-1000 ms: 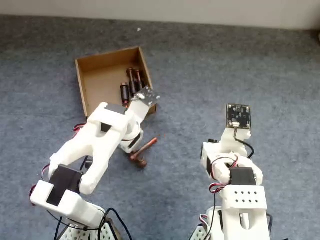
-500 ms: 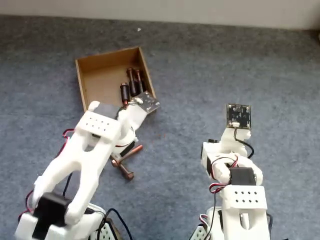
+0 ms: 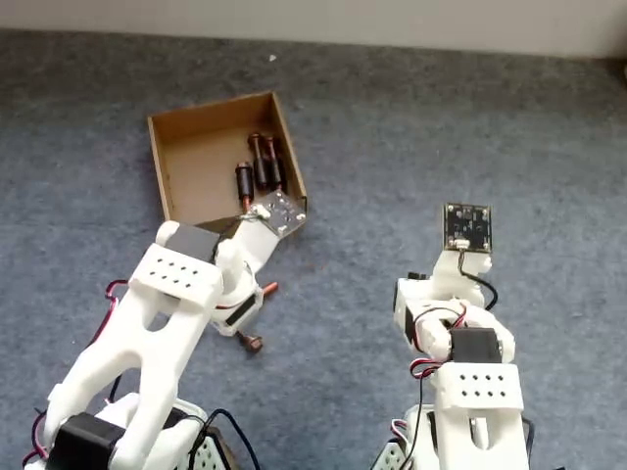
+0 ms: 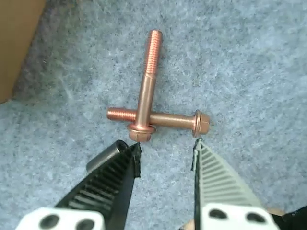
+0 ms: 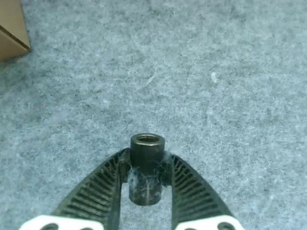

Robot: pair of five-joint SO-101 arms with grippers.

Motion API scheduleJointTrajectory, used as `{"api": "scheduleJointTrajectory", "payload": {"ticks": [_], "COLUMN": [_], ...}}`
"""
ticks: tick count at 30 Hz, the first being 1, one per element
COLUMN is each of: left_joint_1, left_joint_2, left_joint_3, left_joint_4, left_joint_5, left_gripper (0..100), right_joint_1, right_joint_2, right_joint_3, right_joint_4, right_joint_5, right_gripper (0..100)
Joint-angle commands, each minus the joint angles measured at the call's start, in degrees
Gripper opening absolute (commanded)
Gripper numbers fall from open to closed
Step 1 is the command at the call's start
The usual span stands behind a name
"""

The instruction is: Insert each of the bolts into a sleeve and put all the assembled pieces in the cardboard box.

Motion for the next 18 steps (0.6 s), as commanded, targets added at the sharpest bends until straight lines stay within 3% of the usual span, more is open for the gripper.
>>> {"api": "scheduleJointTrajectory", "payload": {"ticks": [1, 5, 18], "left_joint_1": [0.8, 0.8, 1.1], "left_joint_2": [-1.5, -1.5, -1.5], "left_joint_3": [1.5, 3.1, 5.8], "left_joint_4": [-1.7, -1.7, -8.4], "left_joint_5": [-0.7, -1.3, -33.5], "left_gripper": [20, 20, 20], "right_joint_1": [0.7, 0.7, 0.7], "right_joint_2": [-1.3, -1.3, -1.3], "right_joint_3": [-0.6, -0.5, -0.5], "right_joint_4": [-1.4, -1.4, -1.4], "right_joint_5": [-0.2, -0.2, -0.2], "right_gripper": [0.4, 0.4, 0.4]}}
